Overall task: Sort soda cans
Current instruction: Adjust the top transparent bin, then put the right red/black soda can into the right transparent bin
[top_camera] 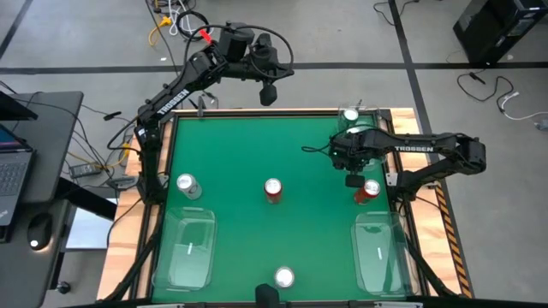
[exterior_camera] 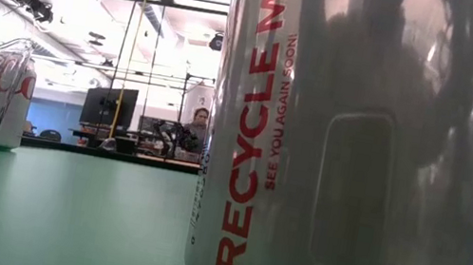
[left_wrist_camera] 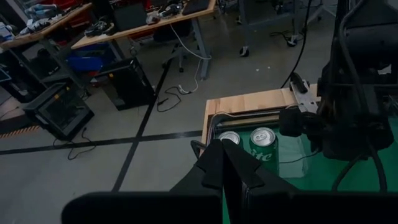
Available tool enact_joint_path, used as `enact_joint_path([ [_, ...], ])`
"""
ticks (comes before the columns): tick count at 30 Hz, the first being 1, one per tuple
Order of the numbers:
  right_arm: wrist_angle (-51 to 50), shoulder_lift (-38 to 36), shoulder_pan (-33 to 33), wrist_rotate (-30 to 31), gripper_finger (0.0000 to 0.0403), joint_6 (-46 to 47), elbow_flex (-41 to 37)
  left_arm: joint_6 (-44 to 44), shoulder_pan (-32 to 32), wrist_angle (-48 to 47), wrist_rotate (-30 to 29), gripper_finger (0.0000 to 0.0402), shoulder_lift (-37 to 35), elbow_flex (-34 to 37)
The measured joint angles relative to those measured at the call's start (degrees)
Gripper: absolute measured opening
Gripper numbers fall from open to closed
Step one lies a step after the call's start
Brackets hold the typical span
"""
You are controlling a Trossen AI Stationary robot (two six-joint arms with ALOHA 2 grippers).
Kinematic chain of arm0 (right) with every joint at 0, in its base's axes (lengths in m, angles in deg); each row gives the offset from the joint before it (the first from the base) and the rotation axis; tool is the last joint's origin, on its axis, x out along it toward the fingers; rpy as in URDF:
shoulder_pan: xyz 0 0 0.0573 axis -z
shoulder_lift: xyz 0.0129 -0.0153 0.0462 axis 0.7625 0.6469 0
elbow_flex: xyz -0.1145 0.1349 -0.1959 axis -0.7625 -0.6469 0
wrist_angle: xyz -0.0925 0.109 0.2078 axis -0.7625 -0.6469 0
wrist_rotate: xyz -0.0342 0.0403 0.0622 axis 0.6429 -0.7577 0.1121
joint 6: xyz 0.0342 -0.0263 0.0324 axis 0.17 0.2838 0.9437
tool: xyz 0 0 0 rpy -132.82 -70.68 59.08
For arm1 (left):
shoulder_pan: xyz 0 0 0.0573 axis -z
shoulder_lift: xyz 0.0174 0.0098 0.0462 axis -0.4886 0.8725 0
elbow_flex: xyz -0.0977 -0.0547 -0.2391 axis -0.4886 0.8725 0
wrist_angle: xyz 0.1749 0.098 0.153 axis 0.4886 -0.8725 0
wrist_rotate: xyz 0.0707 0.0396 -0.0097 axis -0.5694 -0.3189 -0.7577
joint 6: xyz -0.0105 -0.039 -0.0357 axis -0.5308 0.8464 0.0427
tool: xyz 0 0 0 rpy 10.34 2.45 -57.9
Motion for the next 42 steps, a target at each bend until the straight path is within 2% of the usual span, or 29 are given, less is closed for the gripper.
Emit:
enact_joint_path([
  [5,-1.89,-0.05,0.0,1.51,0.0086,3.16,1.42,-0.02,0.0,0.02,-1.74,0.0001,0.0,0.0],
  [11,-5.82,-0.1,-0.11,1.74,0.0154,7.92,8.72,-0.02,0.0,0.02,-1.79,0.0001,0.0,0.0],
  [21,-20.42,-0.19,-3.5,-8.31,0.0239,24.03,22.33,-0.03,0.0,0.04,-1.78,0.0001,0.02,0.0],
  [29,-26.3,-0.17,-12.22,-10.01,0.0305,34.34,22.6,3.9,0.0,-1.14,-1.8,0.0001,0.02,0.0],
  [33,-26.37,-0.17,-16.95,-7.66,0.0333,37.95,22.54,2.23,0.45,-4.34,-1.78,0.0001,0.03,0.0],
  [42,-26.44,-0.19,-21.71,-5.86,0.0352,42.46,15.76,1.33,1.23,-8.11,-1.57,0.0001,0.04,0.0],
])
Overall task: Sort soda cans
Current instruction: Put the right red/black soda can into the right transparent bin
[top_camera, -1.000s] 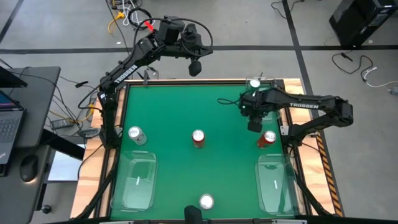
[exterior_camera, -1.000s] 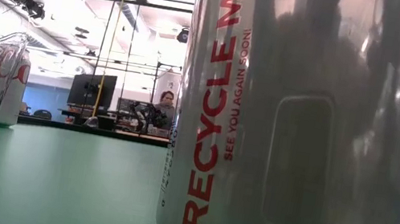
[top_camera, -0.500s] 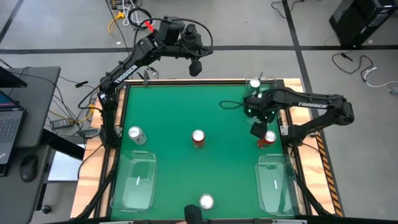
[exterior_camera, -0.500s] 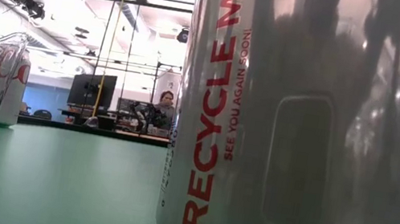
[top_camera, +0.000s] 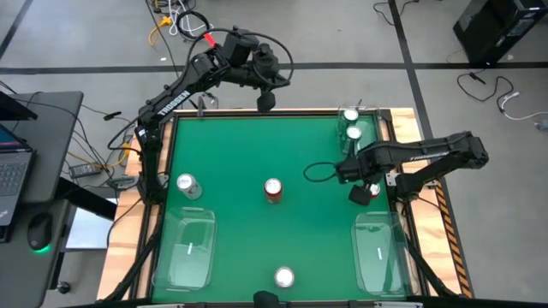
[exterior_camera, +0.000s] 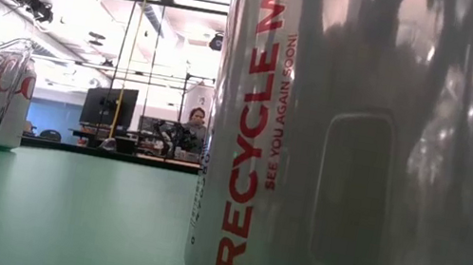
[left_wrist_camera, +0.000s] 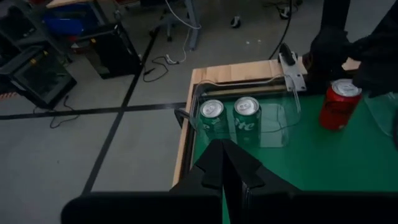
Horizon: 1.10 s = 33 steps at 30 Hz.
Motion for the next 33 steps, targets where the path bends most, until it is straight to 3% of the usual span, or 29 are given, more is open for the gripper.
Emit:
enact_joint_path([
  [9,0.53,-2.42,0.56,-2.63,0.0352,1.26,-8.0,0.0,0.01,-0.78,0.02,0.0001,0.0,0.0],
  [19,8.39,-5.92,1.9,-5.36,0.0352,0.2,-15.94,0.0,0.01,-0.75,0.07,0.0001,0.0,0.0],
  [23,10.11,-5.92,1.93,-6.71,0.0331,0.11,-18.59,0.07,0.01,-0.76,0.09,0.0001,0.0,0.0],
  [26,10.68,-6.1,1.95,-6.92,0.0292,0.11,-18.97,0.09,0.01,-0.74,0.09,0.0001,0.0,0.0],
  [33,10.52,-5.9,2.1,-6.72,0.029,-1.76,-13.99,0.11,0.01,-0.34,0.09,0.0001,0.0,0.0],
])
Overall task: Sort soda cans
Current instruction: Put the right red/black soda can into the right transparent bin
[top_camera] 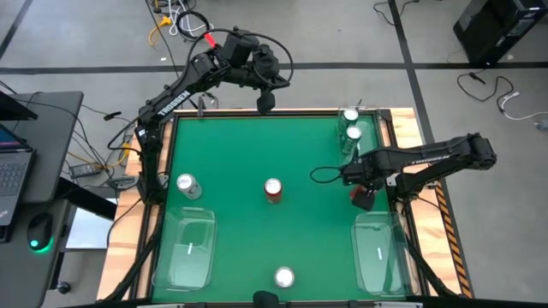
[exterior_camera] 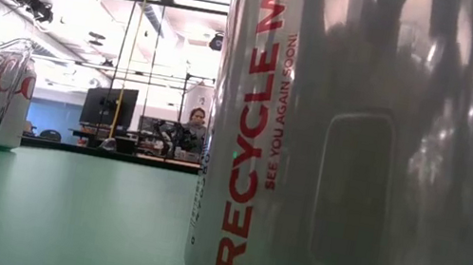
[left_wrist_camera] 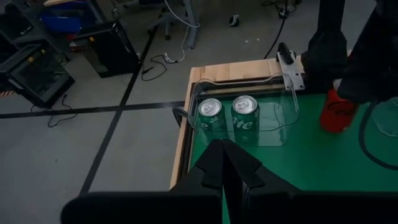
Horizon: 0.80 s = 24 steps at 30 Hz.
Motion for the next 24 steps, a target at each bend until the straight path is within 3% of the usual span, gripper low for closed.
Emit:
enact_joint_path([
  [10,-10.58,0.04,0.59,-0.44,0.029,2.12,18.55,0.02,0.0,-0.05,0.0,0.0001,0.0,0.0],
  [13,-10.39,0.22,-0.57,-4.08,0.029,4.44,25.03,-0.06,0.0,-0.06,-0.48,0.0001,0.0,0.0],
  [18,-10.37,2.79,-5.78,-7.63,0.029,9.36,31.8,-1.36,0.0,-0.14,-1.47,0.0001,0.0,0.0],
  [24,-10.51,6.71,-14.55,-13.19,0.029,19.21,32.33,-1.45,0.0,-0.14,-1.48,0.0001,0.0,0.0],
])
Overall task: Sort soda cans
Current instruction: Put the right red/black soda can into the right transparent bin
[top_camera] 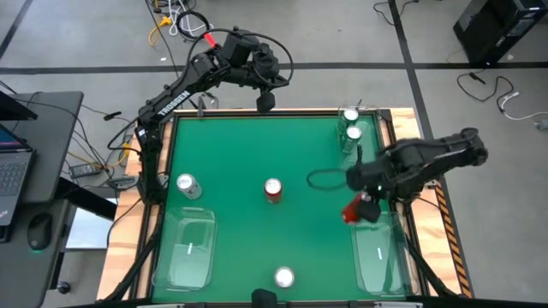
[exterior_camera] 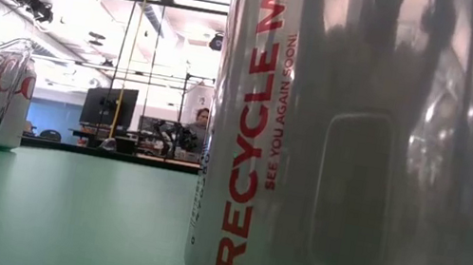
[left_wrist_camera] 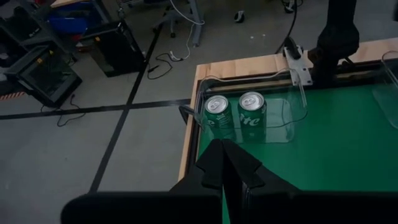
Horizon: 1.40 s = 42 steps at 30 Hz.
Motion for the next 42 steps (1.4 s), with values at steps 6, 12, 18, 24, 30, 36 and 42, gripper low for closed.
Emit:
enact_joint_path([
  [6,0.0,4.28,-7.91,-3.06,0.029,10.4,0.0,0.0,0.0,0.0,0.0,0.0001,0.0,0.0],
  [12,0.0,7.45,-12.93,-3.21,0.029,18.32,-0.02,0.0,0.0,0.0,0.0,0.0001,0.0,0.0],
  [18,0.26,9.13,-15.83,-2.72,0.029,24.3,-0.51,0.15,0.04,-0.44,0.0,0.0001,0.0,0.0],
  [24,0.04,8.91,-17.57,-0.56,0.029,30.52,-6.24,-0.07,0.04,-1.64,0.0,0.0001,0.0,0.0],
  [30,0.01,9.02,-17.46,0.38,0.029,30.85,-11.91,-0.14,0.04,-1.78,0.0,0.0001,0.0,0.0],
  [36,5.71,9.0,-17.12,2.77,0.029,30.79,-13.03,-0.22,0.04,-2.86,0.0,0.0001,-0.02,0.0],
  [42,7.75,9.0,-18.57,2.04,0.029,32.2,-13.03,-0.22,0.04,-2.97,0.0,0.0001,-0.02,0.0],
])
